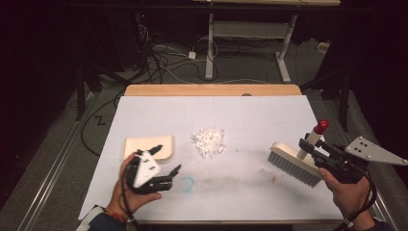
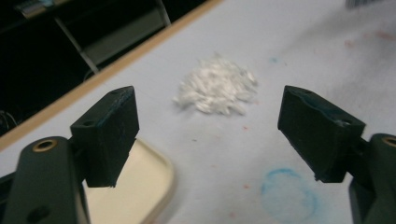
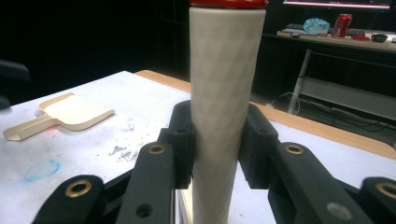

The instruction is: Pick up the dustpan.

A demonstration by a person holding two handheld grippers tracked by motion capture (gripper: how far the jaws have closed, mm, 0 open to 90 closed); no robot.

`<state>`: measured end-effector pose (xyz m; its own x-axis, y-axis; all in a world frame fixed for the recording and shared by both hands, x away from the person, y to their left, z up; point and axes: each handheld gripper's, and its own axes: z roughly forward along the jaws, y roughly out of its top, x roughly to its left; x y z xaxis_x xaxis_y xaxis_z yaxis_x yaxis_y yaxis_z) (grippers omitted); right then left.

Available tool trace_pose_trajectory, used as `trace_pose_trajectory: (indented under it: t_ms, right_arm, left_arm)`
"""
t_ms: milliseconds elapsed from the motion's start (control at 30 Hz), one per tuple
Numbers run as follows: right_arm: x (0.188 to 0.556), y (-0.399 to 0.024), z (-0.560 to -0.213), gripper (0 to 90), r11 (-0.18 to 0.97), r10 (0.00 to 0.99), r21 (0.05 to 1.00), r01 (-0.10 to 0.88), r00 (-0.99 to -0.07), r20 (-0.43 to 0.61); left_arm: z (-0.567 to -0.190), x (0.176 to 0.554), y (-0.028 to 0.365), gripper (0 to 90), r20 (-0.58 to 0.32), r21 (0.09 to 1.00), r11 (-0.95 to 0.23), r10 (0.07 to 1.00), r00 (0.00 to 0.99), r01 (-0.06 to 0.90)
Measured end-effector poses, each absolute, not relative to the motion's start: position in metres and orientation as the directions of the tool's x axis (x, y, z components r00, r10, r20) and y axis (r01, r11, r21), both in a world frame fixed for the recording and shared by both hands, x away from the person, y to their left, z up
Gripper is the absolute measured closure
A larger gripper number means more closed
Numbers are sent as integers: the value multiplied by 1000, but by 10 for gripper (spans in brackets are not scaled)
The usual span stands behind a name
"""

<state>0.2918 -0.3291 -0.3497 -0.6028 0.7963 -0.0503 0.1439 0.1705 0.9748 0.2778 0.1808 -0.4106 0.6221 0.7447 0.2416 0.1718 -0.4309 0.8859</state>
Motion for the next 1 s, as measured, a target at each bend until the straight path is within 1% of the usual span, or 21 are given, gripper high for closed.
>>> trace_pose_trajectory:
  t_ms: [33, 133, 200, 267, 333, 400, 467, 500, 567, 600, 700, 767, 800, 900, 933, 967, 1000]
  right_arm:
    - [292, -329, -350, 705, 172, 795, 974, 149, -604, -48]
    - [292, -329, -351, 705, 180, 797, 972, 154, -601, -52]
    - [292, -328, -352, 705, 179, 798, 971, 161, -600, -48]
    - [292, -326, -352, 705, 185, 796, 969, 161, -603, -52]
    - [292, -325, -352, 705, 190, 795, 969, 157, -604, -58]
    - [293, -324, -353, 705, 194, 794, 968, 158, -604, -60]
    - [294, -322, -355, 705, 205, 799, 965, 163, -597, -69]
    - [294, -322, -355, 705, 205, 799, 965, 163, -597, -69]
    - [293, -321, -356, 705, 213, 801, 963, 165, -594, -75]
    - [293, -320, -356, 705, 215, 802, 962, 167, -593, -76]
    - [294, -321, -355, 705, 219, 802, 963, 159, -591, -84]
    - [295, -320, -355, 705, 221, 803, 962, 163, -589, -85]
    - [295, -320, -355, 705, 221, 803, 962, 163, -589, -85]
    - [297, -318, -357, 705, 238, 800, 958, 161, -592, -99]
    - [299, -317, -358, 705, 244, 798, 956, 162, -594, -103]
    - [300, -316, -359, 705, 241, 800, 956, 166, -592, -99]
    - [300, -316, -359, 705, 242, 801, 955, 171, -590, -97]
  left_arm:
    - [-412, 279, 189, 182, 257, 883, -436, 759, 598, 173]
    - [-421, 280, 205, 183, 280, 865, -461, 773, 570, 200]
    - [-427, 280, 212, 183, 278, 855, -469, 775, 568, 221]
    - [-432, 279, 219, 185, 260, 844, -466, 788, 558, 264]
    - [-436, 277, 226, 187, 220, 846, -436, 810, 544, 306]
    - [-441, 274, 231, 204, 176, 840, -396, 845, 505, 371]
    - [-448, 272, 233, 211, 83, 828, -333, 868, 490, 450]
    - [-451, 269, 231, 211, 83, 807, -340, 875, 476, 483]
    - [-453, 263, 228, 201, 87, 801, -347, 874, 478, 488]
    - [-454, 260, 227, 197, 88, 794, -340, 885, 458, 504]
    - [-459, 259, 223, 197, 21, 764, -282, 910, 415, 580]
    - [-464, 260, 219, 179, 28, 746, -283, 918, 396, 603]
    - [-465, 261, 218, 179, 36, 742, -280, 924, 381, 609]
    - [-471, 276, 218, 183, -4, 734, -250, 928, 372, 632]
    - [-473, 285, 217, 198, -8, 712, -261, 925, 379, 652]
    - [-480, 306, 215, 213, -30, 667, -261, 927, 375, 698]
    - [-480, 306, 215, 214, -30, 667, -261, 927, 375, 698]
